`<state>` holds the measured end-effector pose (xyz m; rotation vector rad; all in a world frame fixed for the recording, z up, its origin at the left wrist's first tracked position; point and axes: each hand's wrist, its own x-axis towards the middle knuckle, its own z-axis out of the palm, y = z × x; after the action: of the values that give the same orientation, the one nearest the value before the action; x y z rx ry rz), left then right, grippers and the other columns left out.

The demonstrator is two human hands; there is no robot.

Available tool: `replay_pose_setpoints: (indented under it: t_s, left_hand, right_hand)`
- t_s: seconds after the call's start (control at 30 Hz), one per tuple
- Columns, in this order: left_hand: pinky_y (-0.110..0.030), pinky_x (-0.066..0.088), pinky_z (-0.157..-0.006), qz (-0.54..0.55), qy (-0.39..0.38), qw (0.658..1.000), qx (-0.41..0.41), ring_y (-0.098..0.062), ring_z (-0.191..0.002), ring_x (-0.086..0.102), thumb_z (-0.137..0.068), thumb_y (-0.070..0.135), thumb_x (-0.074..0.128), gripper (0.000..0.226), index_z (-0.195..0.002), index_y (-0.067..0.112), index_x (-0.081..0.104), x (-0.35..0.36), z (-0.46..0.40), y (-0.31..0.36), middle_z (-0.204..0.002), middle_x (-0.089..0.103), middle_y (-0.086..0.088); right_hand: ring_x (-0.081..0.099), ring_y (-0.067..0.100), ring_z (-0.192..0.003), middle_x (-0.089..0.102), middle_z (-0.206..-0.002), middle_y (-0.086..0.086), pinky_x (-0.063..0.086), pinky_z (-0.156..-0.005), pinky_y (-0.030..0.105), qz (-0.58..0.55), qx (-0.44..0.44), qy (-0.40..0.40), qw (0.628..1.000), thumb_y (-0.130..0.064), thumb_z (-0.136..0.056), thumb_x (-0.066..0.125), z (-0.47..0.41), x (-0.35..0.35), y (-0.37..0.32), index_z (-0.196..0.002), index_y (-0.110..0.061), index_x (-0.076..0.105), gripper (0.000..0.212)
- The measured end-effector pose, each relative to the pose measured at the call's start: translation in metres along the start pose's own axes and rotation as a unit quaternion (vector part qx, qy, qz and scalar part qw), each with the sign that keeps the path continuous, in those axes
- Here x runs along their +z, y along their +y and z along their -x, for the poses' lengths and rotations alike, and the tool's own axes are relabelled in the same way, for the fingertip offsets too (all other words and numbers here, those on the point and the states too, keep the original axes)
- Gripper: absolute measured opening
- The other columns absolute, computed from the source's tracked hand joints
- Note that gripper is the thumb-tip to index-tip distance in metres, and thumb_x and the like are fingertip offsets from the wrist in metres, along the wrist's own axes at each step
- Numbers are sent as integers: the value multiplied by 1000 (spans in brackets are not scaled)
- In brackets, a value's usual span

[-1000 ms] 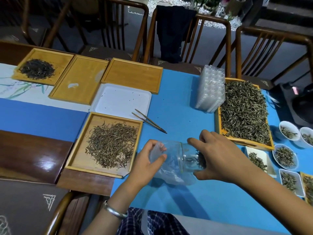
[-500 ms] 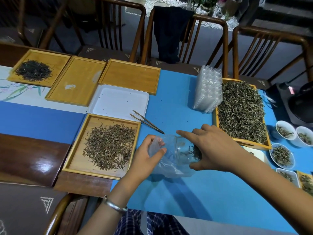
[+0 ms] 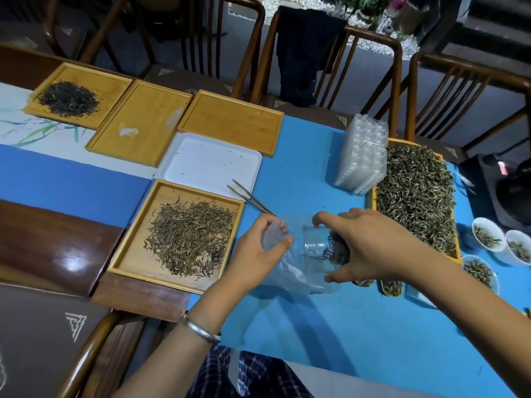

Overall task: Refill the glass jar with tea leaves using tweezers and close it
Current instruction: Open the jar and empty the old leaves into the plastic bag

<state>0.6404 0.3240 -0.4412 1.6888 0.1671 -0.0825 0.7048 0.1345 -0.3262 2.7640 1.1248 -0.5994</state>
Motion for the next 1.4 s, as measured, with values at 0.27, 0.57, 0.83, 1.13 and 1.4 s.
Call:
replay_pose_setpoints:
  t_s: [0.27,0.57,0.83,1.13,1.4]
  left_hand:
    - [-15,43,-76,-84,-2,996,23,1,-96,59,-90,38,66,21,-103,26,55,0,1,0,-103,64,19]
    - [-42,48,-89,-174,-17,983,51,-25,-109,59,-99,35,53,30,-123,20,57,4,2,0,-115,63,-7]
    - [-42,46,-91,-233,-62,970,42,-28,-112,56,-101,40,47,36,-130,21,56,19,7,-8,-117,60,-9]
    - [-43,45,-96,-251,-115,961,22,-27,-115,54,-101,41,45,35,-131,26,55,41,14,-14,-119,59,-7]
    - [-43,44,-98,-255,-136,957,-3,-24,-120,52,-102,41,42,35,-133,29,53,50,20,-24,-124,57,-5]
  right_hand:
    - [57,21,-91,55,-85,-6,42,-73,32,37,-2,-4,999,-74,-60,65,0,-2,2,-132,-35,33,88]
    - [62,20,-87,62,-92,-6,49,-67,32,33,24,-30,999,-77,-57,61,-4,16,-2,-132,-36,36,89]
    - [62,24,-91,64,-99,-3,42,-66,31,2,36,-44,998,-73,-57,65,-3,54,-3,-127,-34,39,83]
    - [64,19,-98,67,-103,-3,39,-62,28,-52,82,-23,995,-74,-56,66,24,83,7,-130,-36,38,87]
    - [63,19,-100,67,-102,-1,50,-70,32,-108,112,-39,987,-70,-58,69,37,95,6,-130,-32,40,87]
